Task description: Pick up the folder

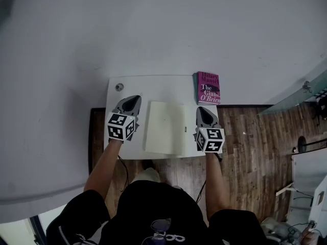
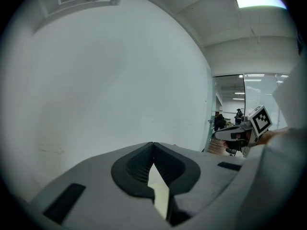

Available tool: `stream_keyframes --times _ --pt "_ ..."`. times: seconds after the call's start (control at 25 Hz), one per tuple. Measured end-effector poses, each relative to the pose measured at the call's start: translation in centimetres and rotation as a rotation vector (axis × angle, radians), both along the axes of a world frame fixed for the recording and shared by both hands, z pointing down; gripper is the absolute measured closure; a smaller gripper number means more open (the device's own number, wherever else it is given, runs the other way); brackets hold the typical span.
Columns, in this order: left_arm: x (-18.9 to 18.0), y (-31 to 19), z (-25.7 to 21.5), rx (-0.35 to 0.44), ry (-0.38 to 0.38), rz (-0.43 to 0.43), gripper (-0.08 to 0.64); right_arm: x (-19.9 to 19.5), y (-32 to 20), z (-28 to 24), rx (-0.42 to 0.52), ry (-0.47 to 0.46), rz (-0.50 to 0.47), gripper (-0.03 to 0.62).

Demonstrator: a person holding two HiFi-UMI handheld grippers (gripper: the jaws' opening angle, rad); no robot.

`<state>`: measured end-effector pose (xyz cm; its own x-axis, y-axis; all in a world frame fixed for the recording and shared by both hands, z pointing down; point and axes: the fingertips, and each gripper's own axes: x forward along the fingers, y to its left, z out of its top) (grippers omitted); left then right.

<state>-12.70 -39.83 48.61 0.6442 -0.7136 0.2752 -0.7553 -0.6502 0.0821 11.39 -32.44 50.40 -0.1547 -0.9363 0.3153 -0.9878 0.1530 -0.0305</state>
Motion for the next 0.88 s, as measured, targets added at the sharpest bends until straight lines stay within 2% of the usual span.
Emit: stream_keyframes --times 0.48,0.88 --pt "-1.4 -3.4 0.8 -0.018 0.022 0.058 0.538 -1.9 -1.7 1.6 -0.034 0.005 0.058 0.568" --pt "0.3 -4.3 1.1 -0.034 0.033 0.037 0.538 0.0 -3.1 2.1 -0.050 0.010 0.027 0.568"
